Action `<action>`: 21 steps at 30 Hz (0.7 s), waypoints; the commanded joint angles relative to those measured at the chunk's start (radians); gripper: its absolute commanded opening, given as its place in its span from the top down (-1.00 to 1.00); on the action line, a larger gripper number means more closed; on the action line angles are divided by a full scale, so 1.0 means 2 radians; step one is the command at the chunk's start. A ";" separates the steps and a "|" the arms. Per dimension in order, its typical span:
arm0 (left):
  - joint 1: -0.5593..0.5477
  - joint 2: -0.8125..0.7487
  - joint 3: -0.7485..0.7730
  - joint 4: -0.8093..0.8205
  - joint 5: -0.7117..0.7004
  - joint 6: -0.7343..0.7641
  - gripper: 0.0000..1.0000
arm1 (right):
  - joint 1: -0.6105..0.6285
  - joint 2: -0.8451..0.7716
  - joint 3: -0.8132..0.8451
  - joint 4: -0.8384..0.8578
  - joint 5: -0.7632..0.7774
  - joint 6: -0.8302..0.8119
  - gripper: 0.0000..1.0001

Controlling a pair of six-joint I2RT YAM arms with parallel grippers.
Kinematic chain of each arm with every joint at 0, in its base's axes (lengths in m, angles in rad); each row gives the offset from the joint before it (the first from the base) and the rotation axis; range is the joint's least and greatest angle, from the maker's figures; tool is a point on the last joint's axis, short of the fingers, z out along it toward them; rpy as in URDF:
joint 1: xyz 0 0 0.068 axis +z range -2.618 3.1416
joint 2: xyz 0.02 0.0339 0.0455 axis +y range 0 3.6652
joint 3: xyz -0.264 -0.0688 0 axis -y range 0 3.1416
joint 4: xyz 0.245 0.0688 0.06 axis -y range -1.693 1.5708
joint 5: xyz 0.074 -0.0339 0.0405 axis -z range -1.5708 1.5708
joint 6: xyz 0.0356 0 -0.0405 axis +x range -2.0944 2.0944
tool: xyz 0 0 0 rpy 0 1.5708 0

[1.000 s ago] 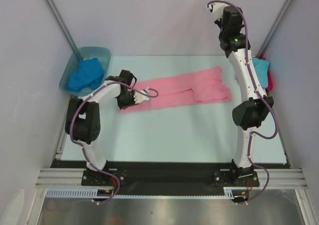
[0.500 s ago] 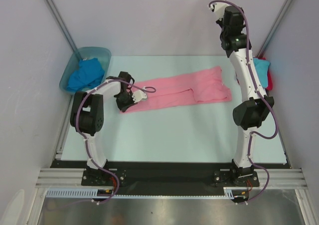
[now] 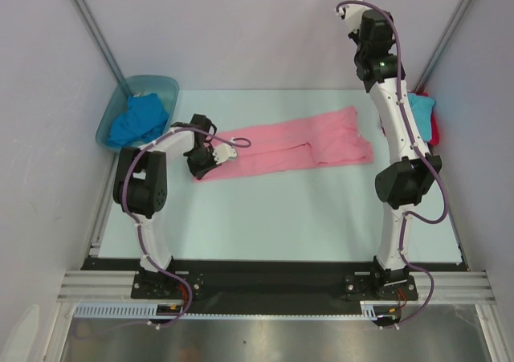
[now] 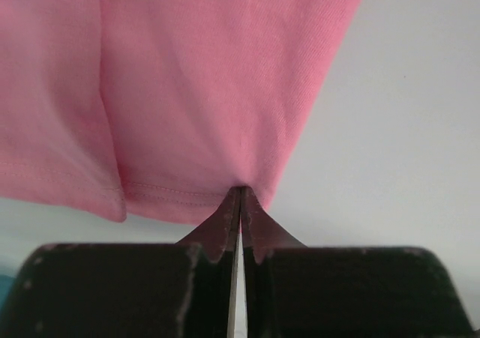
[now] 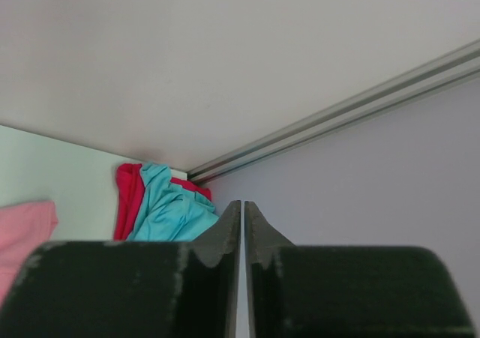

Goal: Fold and stack the t-shirts
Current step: Fold the tshirt

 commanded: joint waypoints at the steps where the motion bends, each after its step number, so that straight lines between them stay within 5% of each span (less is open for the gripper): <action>1: 0.010 -0.002 -0.023 0.042 -0.015 0.020 0.78 | 0.000 -0.006 0.019 0.025 0.014 -0.006 0.72; 5: 0.012 -0.031 -0.024 0.045 -0.019 0.035 0.08 | 0.002 -0.003 0.020 0.027 0.017 -0.008 0.63; 21: 0.004 -0.095 -0.017 -0.012 -0.002 0.093 0.16 | 0.007 0.004 0.020 0.043 0.024 -0.019 0.59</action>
